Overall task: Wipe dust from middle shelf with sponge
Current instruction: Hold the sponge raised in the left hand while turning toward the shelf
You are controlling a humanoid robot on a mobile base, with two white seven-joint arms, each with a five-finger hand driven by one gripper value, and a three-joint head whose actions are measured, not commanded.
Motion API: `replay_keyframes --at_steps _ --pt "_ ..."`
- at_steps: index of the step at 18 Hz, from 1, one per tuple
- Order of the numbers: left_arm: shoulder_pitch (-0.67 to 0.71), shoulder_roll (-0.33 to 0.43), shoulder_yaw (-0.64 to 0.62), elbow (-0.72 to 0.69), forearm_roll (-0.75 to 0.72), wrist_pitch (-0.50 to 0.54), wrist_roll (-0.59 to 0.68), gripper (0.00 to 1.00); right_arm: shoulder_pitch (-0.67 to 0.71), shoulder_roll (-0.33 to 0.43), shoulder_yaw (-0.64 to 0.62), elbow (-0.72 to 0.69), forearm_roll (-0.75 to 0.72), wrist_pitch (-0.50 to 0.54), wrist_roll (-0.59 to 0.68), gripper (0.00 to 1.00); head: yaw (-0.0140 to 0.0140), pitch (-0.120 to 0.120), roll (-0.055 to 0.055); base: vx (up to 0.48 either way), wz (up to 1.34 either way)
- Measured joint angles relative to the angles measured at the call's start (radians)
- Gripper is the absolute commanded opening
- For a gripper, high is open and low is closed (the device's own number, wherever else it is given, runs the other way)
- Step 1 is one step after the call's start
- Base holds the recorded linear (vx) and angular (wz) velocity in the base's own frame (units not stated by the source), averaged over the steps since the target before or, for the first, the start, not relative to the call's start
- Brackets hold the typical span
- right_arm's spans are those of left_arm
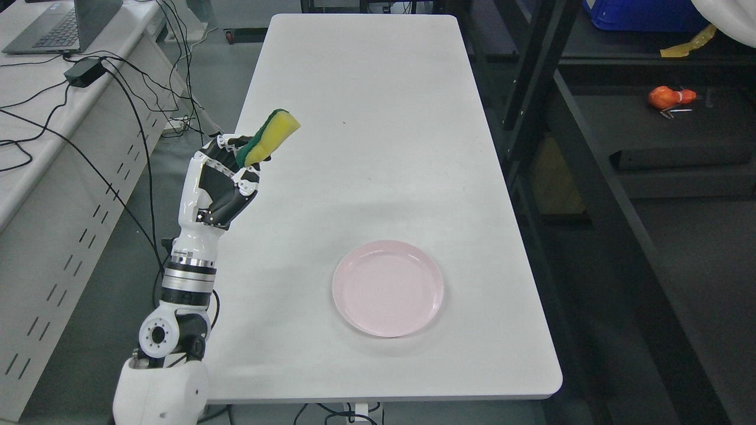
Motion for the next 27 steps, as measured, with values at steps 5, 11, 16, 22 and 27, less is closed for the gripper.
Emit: replay_keyframes --at_steps 5,11,16,22,27 --pt "0.026 -0.005 -0.01 -0.004 0.019 0.0 -0.003 0.03 0.0 0.0 0.0 0.0 0.0 0.0 0.0 1.0 0.0 0.0 0.0 -0.178 0.06" --pt "0.039 -0.009 -0.036 -0.008 0.027 -0.004 -0.004 0.03 0.0 0.0 0.0 0.0 0.0 0.0 0.0 1.0 0.0 0.0 0.0 -0.225 0.0" --pt "0.042 -0.011 -0.054 -0.009 0.029 0.001 -0.006 0.03 0.0 0.0 0.0 0.0 0.0 0.0 0.0 1.0 0.0 0.0 0.0 -0.228 -0.45" --pt "0.043 -0.012 -0.086 -0.009 0.03 0.003 -0.002 0.03 0.001 0.0 0.0 0.0 0.0 0.0 0.0 1.0 0.0 0.0 0.0 -0.241 -0.45" --pt "0.04 -0.013 -0.102 -0.01 0.03 0.005 -0.001 0.03 0.0 0.0 0.0 0.0 0.0 0.0 0.0 1.0 0.0 0.0 0.0 -0.167 -0.47"
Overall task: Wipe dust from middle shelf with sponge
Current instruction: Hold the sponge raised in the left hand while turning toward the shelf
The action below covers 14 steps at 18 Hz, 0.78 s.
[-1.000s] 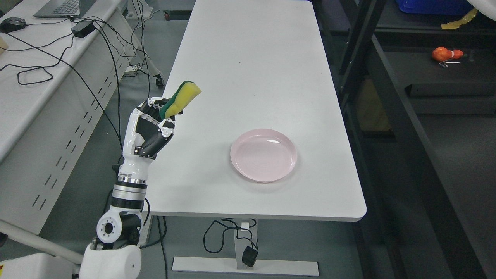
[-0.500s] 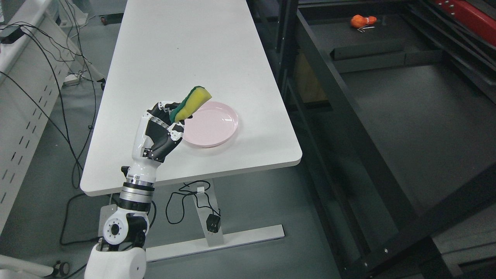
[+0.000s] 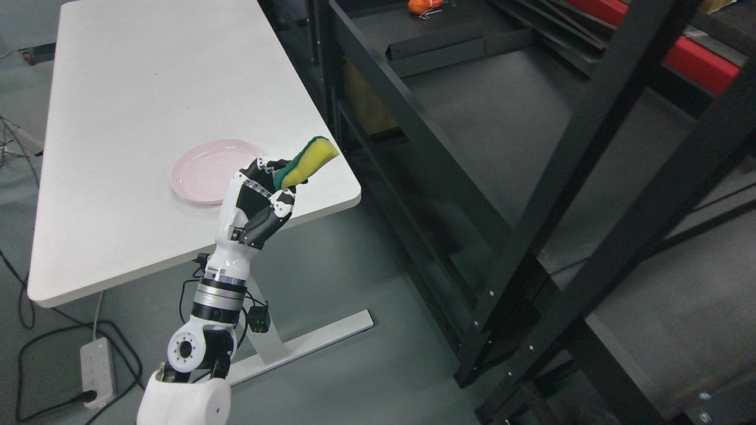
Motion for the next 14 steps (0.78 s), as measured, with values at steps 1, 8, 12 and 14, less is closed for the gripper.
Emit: replay_keyframes --at_steps 1,8,12,14 --pt "-0.001 0.0 -0.002 0.0 0.0 0.001 0.0 0.03 0.0 0.0 0.0 0.0 0.0 0.0 0.0 1.0 0.0 0.0 0.0 -0.161 -0.53" --pt "-0.006 -0.001 -0.017 -0.001 -0.001 0.006 0.001 0.04 0.0 0.0 0.0 0.0 0.0 0.0 0.0 1.0 0.0 0.0 0.0 -0.151 -0.63" --pt "-0.018 -0.001 -0.034 -0.001 -0.002 0.027 0.004 0.04 0.0 0.0 0.0 0.0 0.0 0.0 0.0 1.0 0.0 0.0 0.0 -0.134 -0.65" --pt "-0.024 -0.001 -0.04 -0.001 -0.002 0.03 0.004 0.04 0.0 0.0 0.0 0.0 0.0 0.0 0.0 1.0 0.0 0.0 0.0 -0.136 -0.76"
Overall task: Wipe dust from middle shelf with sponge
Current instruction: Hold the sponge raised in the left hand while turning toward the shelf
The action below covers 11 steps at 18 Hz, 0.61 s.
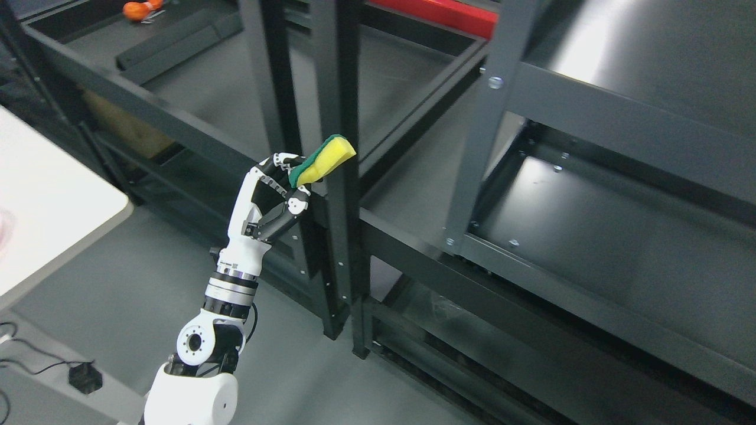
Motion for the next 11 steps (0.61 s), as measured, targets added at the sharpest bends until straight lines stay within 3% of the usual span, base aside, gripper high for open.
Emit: replay_keyframes --at_steps 11 --pt "0.011 0.0 -0.029 -0.025 -0.003 0.003 -0.049 0.04 0.0 0.0 0.0 0.0 0.0 0.0 0.0 1.0 0.0 0.0 0.0 -0.079 -0.56"
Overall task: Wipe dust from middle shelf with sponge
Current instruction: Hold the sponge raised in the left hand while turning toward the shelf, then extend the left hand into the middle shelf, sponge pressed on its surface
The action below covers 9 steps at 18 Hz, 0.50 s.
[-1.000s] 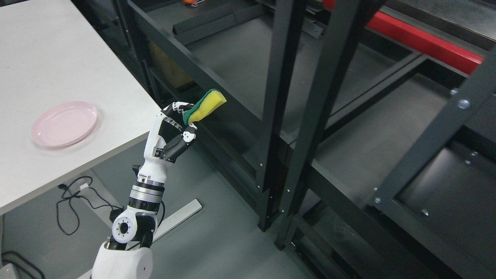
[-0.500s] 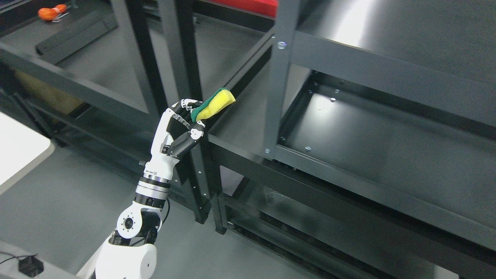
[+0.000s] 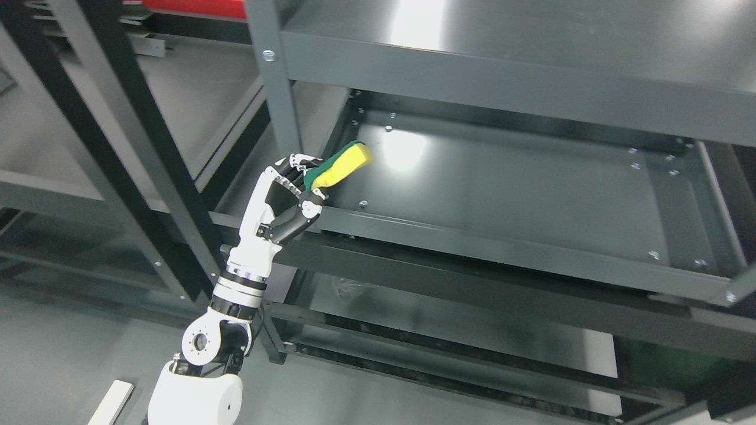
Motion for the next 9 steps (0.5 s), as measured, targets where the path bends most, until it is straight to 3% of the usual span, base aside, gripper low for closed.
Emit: replay_keyframes --at_steps 5,9 --pt "0.016 0.0 -0.08 -0.023 -0.026 0.004 -0.02 0.04 0.0 0.0 0.0 0.0 0.0 0.0 0.0 1.0 0.0 0.0 0.0 -0.039 -0.27" --pt "-0.053 0.0 -0.202 -0.035 -0.115 -0.003 -0.022 0.05 0.0 0.0 0.0 0.0 0.0 0.0 0.0 1.0 0.0 0.0 0.0 -0.009 -0.04"
